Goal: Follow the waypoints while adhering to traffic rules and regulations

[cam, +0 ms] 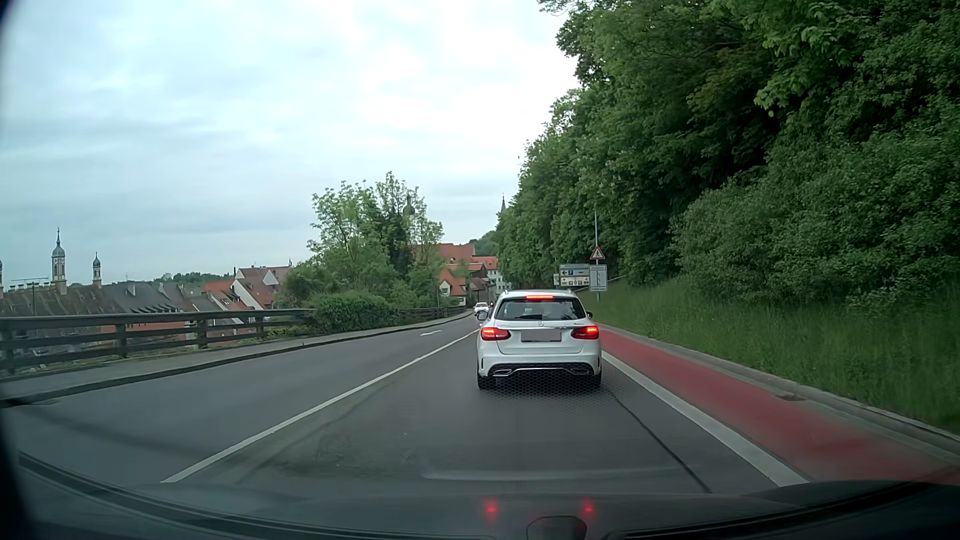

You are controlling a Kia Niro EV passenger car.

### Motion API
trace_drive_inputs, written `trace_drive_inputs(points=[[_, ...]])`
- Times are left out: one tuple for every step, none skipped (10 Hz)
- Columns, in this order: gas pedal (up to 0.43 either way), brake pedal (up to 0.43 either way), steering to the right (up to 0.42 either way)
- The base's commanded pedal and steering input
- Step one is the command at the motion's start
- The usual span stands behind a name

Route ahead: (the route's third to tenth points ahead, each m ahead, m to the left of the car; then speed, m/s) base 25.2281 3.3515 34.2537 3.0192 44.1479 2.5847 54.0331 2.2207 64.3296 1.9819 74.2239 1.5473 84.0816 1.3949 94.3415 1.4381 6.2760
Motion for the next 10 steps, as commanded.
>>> trace_drive_inputs(points=[[0.0, 0.171, 0.001], [0.0, 0.183, 0.001], [0.0, 0.195, 0.002], [0.0, 0.207, 0.002], [0.0, 0.22, 0.002], [0.0, 0.22, 0.002], [0.0, 0.22, 0.001], [0.0, 0.226, 0.002], [0.0, 0.232, 0.001], [0.0, 0.232, 0.001]])
